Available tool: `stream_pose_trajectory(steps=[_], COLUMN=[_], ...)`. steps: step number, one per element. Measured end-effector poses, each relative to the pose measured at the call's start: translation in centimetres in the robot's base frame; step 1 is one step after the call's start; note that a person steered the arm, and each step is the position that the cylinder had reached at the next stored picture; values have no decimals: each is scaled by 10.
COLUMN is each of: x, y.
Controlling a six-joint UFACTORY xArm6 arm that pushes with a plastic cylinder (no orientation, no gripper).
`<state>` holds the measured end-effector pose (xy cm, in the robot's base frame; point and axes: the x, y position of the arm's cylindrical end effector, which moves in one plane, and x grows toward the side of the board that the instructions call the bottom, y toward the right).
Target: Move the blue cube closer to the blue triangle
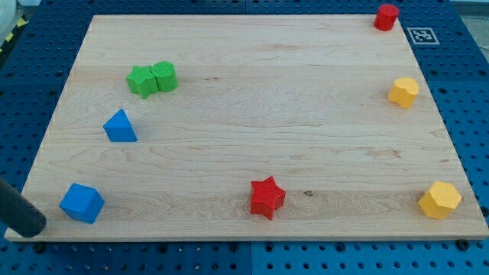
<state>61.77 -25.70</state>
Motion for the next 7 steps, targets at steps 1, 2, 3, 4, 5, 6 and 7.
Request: stream_pose_trajectory(steps=[1, 2, 3, 4, 5, 6, 7], x=[0, 0, 0, 0, 1, 0, -8], y=[24, 70, 76, 66, 64, 60, 45])
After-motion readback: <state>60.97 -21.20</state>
